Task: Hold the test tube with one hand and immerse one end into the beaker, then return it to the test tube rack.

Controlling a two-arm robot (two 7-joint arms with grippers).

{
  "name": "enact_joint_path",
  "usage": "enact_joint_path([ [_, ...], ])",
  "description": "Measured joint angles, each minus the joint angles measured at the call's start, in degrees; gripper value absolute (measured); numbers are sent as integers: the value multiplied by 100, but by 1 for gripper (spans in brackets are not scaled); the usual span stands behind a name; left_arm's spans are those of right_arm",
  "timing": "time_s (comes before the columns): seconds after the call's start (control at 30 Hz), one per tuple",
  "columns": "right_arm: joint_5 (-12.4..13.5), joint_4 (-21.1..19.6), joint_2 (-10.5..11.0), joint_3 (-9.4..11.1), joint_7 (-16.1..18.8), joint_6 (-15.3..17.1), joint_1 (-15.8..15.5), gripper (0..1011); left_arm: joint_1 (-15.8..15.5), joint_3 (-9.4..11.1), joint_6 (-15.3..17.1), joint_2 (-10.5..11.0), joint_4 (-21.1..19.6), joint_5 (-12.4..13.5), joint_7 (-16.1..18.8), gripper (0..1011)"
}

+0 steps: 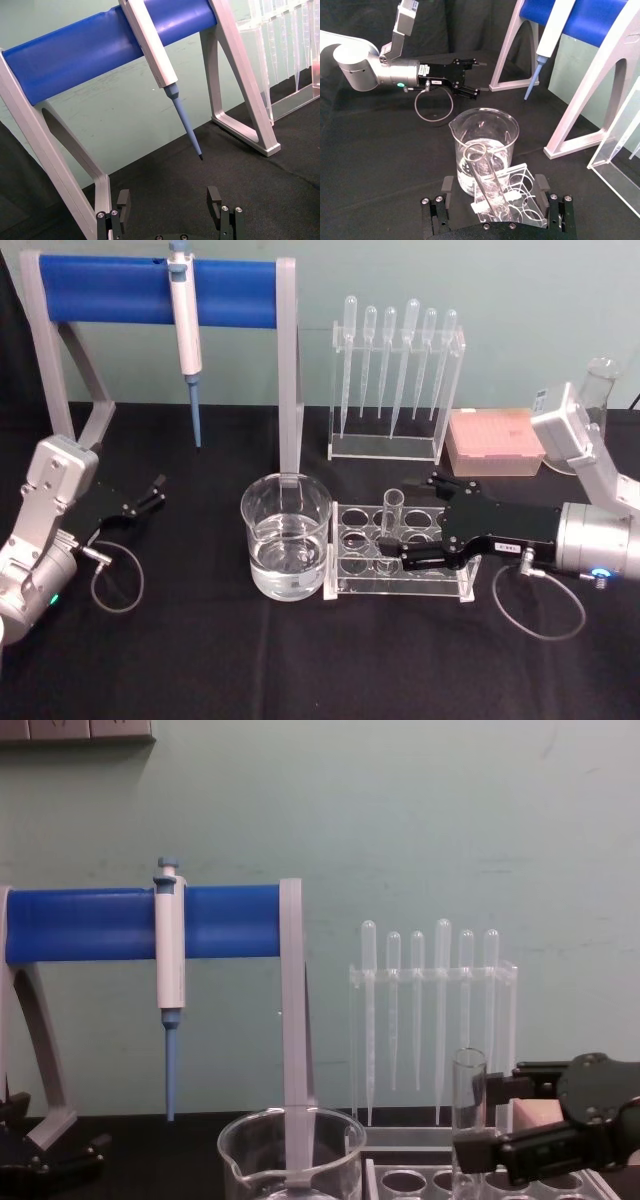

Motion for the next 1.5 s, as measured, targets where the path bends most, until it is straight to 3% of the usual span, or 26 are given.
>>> enact_joint_path([
  [0.3,-104,119,-145,-182,-60,-48,147,1003,0,0,0,0,0,0,0,1000],
  [0.6,-107,114,-140,-178,-65,-50,145,1002,0,0,0,0,0,0,0,1000],
  [0.73,-107,110,-136,-176,-67,-44,143,939,0,0,0,0,0,0,0,1000],
  [1.1,-104,103,-130,-169,-66,-34,137,651,0,0,0,0,0,0,0,1000],
  [1.13,-104,102,-130,-169,-66,-32,136,579,0,0,0,0,0,0,0,1000],
  [1.4,-104,98,-126,-166,-66,-26,136,315,0,0,0,0,0,0,0,1000],
  [1.5,-102,97,-125,-162,-76,-27,136,267,0,0,0,0,0,0,0,1000],
])
